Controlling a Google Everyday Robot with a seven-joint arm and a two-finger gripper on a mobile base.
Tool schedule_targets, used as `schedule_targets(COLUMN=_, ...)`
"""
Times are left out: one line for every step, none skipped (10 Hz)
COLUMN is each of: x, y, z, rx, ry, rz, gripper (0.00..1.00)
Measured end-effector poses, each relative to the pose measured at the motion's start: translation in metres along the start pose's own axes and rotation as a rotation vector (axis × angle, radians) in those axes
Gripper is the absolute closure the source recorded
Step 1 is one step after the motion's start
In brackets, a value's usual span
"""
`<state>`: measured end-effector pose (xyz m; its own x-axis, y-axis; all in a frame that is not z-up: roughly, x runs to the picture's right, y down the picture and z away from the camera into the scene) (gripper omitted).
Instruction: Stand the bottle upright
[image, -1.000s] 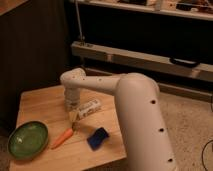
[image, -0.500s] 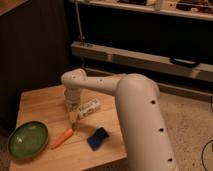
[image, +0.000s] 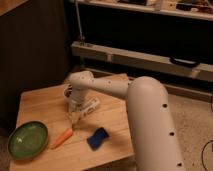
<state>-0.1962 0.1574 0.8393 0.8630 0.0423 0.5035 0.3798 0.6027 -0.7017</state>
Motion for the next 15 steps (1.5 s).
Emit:
schedule_targets(x=-0.003, y=0.000, z=0.001, rx=0.006, ry=-0.016, rz=-0.028, gripper=0.46)
schedule_targets(x=-0.004, y=0.001, z=0.000, rx=0.017, ry=-0.026, rz=-0.056, gripper=0.46)
schedule_targets(x=-0.005, y=0.001, z=-0.002, rx=0.030, ry=-0.025, rz=-0.078, gripper=0.45)
schedule_targets(x=-0.007, y=0.003, z=-0.003, rx=0.044, ry=-0.019, rz=-0.107, gripper=0.41)
schedule_targets(x=-0.011, y=0.004, z=-0.004, rx=0.060, ry=-0.011, rz=-0.152, gripper=0.31)
schedule_targets(x=-0.014, y=0.005, z=-0.005, rx=0.074, ry=-0.009, rz=-0.184, gripper=0.22)
schedule_targets(x=-0.014, y=0.007, z=-0.008, rx=0.083, ry=-0.017, rz=-0.212, gripper=0.20)
schedule_targets(x=-0.015, y=0.007, z=-0.010, rx=0.089, ry=-0.040, rz=-0.239, gripper=0.20)
schedule_targets(x=-0.013, y=0.008, z=-0.013, rx=0.097, ry=-0.057, rz=-0.258, gripper=0.20)
schedule_targets(x=-0.014, y=0.008, z=-0.013, rx=0.097, ry=-0.061, rz=-0.263, gripper=0.20)
schedule_targets(x=-0.015, y=0.008, z=-0.012, rx=0.095, ry=-0.062, rz=-0.265, gripper=0.20)
schedule_targets(x=-0.016, y=0.008, z=-0.012, rx=0.096, ry=-0.062, rz=-0.265, gripper=0.20)
schedule_targets(x=-0.015, y=0.008, z=-0.013, rx=0.098, ry=-0.058, rz=-0.267, gripper=0.20)
schedule_targets(x=-0.017, y=0.010, z=-0.014, rx=0.112, ry=-0.045, rz=-0.278, gripper=0.20)
schedule_targets(x=-0.022, y=0.013, z=-0.015, rx=0.151, ry=-0.020, rz=-0.308, gripper=0.20)
